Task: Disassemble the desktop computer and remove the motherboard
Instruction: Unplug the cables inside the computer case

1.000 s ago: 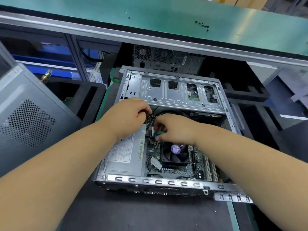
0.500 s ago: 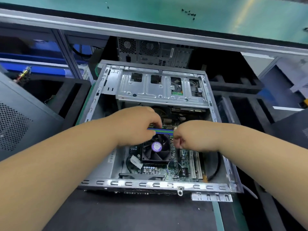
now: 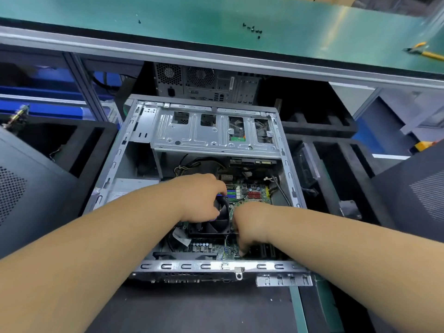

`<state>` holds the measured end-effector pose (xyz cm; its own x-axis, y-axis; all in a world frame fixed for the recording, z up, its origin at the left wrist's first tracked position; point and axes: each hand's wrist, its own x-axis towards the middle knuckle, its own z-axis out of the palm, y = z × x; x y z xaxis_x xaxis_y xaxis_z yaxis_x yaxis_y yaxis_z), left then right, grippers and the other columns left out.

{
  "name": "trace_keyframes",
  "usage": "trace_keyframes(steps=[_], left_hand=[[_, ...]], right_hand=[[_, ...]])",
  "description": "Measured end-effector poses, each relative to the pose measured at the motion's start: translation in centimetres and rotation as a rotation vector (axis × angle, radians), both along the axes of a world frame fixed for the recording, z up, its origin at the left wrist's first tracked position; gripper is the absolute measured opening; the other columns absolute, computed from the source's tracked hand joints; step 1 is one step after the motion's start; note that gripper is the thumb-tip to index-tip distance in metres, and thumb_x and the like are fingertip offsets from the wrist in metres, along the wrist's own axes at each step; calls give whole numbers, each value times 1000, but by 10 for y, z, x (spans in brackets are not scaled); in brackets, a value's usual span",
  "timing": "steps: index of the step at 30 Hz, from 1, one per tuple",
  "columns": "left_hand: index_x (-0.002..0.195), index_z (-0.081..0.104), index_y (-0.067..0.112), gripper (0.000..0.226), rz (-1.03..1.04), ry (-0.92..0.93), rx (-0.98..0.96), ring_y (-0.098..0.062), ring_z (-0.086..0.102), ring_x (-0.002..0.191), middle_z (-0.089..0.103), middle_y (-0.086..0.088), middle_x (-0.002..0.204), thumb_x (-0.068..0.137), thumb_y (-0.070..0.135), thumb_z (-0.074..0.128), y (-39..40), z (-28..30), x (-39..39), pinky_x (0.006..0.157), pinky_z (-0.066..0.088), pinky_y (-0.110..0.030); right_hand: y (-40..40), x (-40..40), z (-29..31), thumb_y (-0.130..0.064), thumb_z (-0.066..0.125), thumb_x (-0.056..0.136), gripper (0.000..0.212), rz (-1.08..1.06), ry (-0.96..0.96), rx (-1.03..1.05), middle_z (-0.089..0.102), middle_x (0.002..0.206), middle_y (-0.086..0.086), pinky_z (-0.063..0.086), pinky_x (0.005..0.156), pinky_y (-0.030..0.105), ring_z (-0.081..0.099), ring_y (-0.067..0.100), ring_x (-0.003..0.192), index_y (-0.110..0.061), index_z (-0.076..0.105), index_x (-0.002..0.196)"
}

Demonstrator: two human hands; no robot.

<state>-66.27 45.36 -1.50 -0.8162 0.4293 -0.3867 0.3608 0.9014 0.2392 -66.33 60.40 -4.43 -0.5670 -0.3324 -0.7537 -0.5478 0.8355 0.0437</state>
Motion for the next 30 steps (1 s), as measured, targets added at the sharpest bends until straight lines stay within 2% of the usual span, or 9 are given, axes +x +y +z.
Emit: trace_keyframes(steps=[4, 7, 11, 18, 24, 27, 30], left_hand=[[141, 36, 34, 72, -28, -57, 34, -20, 45, 121, 41, 3, 135, 77, 45, 67, -4, -5, 4, 100, 43, -38], [144, 29, 34, 94, -33, -104, 55, -20, 40, 127, 37, 3, 139, 66, 55, 77, -7, -10, 5, 104, 39, -39], [146, 23, 29, 111, -65, -120, -7, -23, 38, 128, 37, -1, 139, 56, 54, 85, -8, -15, 3, 105, 38, -40], [142, 26, 27, 106, -98, -46, -69, -22, 39, 125, 39, 1, 136, 57, 45, 86, -6, -17, 4, 100, 43, -39], [134, 31, 25, 99, -108, -16, -85, -23, 46, 117, 44, 1, 129, 55, 47, 87, -5, -14, 4, 92, 46, -39], [134, 32, 25, 100, -115, -1, -106, -23, 49, 114, 46, 1, 128, 54, 49, 87, -5, -14, 4, 90, 47, -38], [132, 34, 25, 98, -114, 15, -113, -23, 51, 111, 48, 1, 125, 53, 49, 87, -5, -14, 4, 87, 48, -39]], right_hand=[[0, 5, -5, -37, 83, 71, 40, -81, 34, -25, 51, 59, -2, 37, 46, 24, 48, 14, 52, -17, 51, 58], [-1, 7, -8, -34, 84, 69, 39, -139, 48, -28, 51, 58, -1, 37, 45, 23, 48, 15, 51, -16, 51, 58], [-3, 10, -12, -30, 81, 71, 35, -203, 40, -6, 52, 61, -1, 41, 47, 23, 50, 16, 55, -15, 52, 62], [-9, 13, -14, -28, 70, 80, 25, -160, 31, 106, 52, 61, -1, 47, 60, 26, 54, 20, 67, -15, 55, 65], [-8, 13, -12, -37, 70, 82, 38, -128, 60, 139, 48, 65, 0, 47, 65, 30, 53, 23, 73, -14, 46, 64], [-8, 12, -11, -33, 67, 85, 35, -58, 37, 198, 46, 62, 0, 43, 61, 28, 47, 21, 62, -14, 49, 62], [-9, 12, -13, -25, 65, 83, 26, -46, 37, 190, 48, 59, -1, 40, 49, 24, 45, 18, 53, -16, 52, 61]])
